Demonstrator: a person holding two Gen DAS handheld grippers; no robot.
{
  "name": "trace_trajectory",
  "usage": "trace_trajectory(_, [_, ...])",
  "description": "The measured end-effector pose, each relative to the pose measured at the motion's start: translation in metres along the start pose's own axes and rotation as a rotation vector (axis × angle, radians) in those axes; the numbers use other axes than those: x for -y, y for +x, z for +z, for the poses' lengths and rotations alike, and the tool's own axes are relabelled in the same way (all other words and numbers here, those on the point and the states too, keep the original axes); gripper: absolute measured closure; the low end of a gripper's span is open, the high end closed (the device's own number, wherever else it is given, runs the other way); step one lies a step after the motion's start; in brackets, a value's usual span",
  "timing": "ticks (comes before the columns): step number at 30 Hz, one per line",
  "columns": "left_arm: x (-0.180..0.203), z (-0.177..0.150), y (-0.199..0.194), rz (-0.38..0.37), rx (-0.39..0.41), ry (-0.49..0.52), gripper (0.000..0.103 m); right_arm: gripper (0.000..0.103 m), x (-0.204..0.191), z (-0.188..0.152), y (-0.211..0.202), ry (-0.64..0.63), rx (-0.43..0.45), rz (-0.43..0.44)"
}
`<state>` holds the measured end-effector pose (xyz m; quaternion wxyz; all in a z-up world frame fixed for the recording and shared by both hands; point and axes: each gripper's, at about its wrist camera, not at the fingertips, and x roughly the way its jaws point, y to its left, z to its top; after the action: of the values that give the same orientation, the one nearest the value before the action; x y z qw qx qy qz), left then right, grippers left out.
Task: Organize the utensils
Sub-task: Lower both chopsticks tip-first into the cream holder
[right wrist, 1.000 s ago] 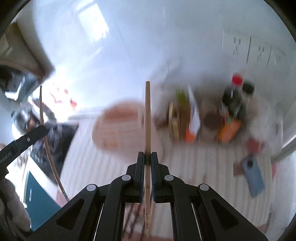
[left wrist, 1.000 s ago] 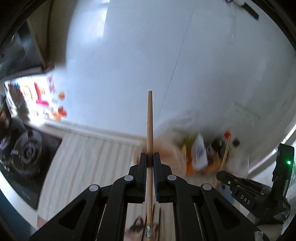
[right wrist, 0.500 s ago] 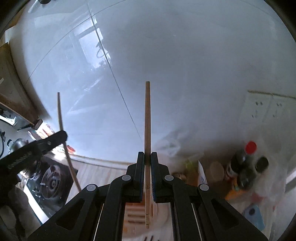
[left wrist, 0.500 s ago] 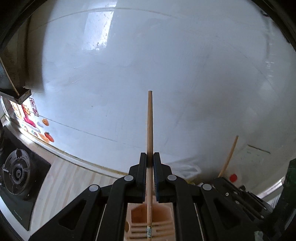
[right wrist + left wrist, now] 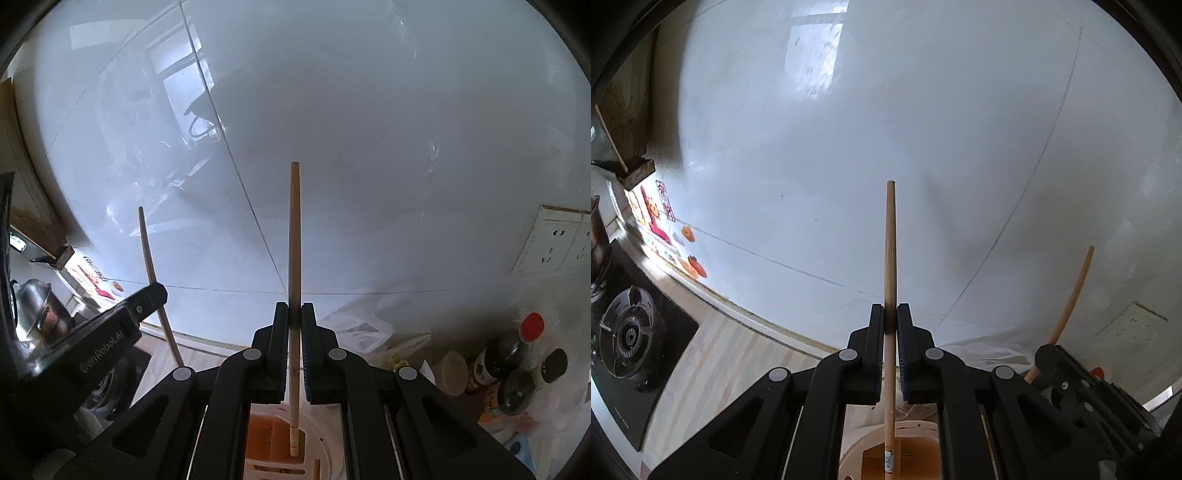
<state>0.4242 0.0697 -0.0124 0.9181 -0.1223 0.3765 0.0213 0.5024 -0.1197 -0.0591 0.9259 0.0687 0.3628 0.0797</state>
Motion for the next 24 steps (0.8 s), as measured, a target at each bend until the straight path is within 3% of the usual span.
trace_trajectory(24, [-0.014,-0.023,0.010,-0.027,-0.126,-0.037,0.099,0.096,0.008,-0.026,0.025,0.022,-0.057,0.034])
